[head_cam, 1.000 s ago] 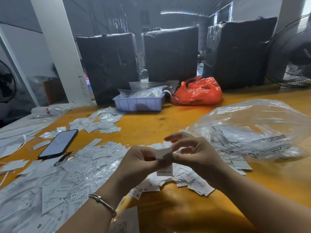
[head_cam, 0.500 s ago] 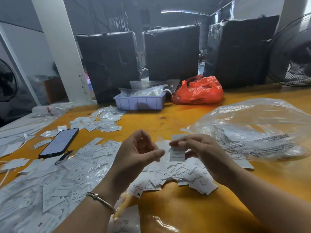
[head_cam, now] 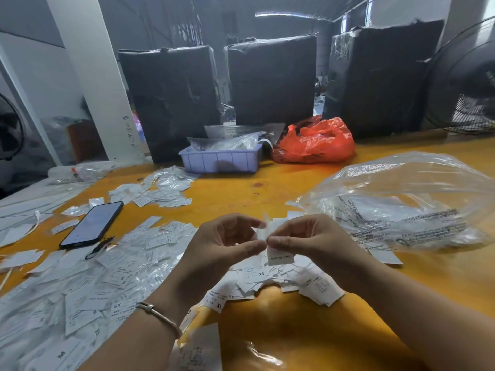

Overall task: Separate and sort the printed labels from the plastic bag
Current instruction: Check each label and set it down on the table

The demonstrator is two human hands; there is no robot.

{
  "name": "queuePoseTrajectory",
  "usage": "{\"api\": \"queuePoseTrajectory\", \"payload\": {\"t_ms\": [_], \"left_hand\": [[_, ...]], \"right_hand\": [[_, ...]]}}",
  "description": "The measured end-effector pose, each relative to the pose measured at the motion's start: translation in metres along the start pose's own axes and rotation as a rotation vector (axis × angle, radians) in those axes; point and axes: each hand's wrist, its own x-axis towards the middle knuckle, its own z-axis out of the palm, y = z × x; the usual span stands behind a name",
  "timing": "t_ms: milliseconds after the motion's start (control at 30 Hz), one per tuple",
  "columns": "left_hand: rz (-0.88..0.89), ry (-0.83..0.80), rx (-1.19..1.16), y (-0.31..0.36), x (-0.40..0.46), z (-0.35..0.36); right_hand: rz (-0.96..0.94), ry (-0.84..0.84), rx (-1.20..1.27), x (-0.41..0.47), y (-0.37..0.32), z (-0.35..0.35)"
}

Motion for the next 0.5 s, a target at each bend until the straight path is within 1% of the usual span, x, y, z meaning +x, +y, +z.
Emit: {"api": "queuePoseTrajectory", "payload": {"t_ms": [33,100,200,267,367,433,500], "left_hand": [[-0.002,-0.008,0.011,-0.0008,0.0001,-0.0001],[0.005,-0.011,0.008,-0.0024,0.0004,-0.0001],[0.021,0.024,-0.042,-0.0024,0.0012,-0.0011],[0.014,0.011,-0.08,-0.0017,0.001,-0.0012],[-0.024,0.017,-0.095,-0.0018,0.0024,-0.0029],[-0.042,0.008,-0.017,-0.0017,0.0029,-0.0039],[-0.066,-0.051,0.075,-0.0023,0.0025,-0.0041]], "right_hand": [[-0.006,0.019,-0.003,0.0002,-0.0001,-0.0007],[0.0,0.027,-0.091,0.0003,0.0,-0.0027],[0.011,-0.084,-0.196,-0.0041,-0.0019,0.0001],[-0.045,-0.094,-0.261,-0.0039,-0.0015,0.0039],[-0.094,-0.016,-0.205,-0.0009,-0.0001,0.0042],[-0.095,0.038,-0.151,-0.0011,-0.0014,0.0017],[-0.096,0.074,-0.113,-0.0014,-0.0026,0.0]]}}
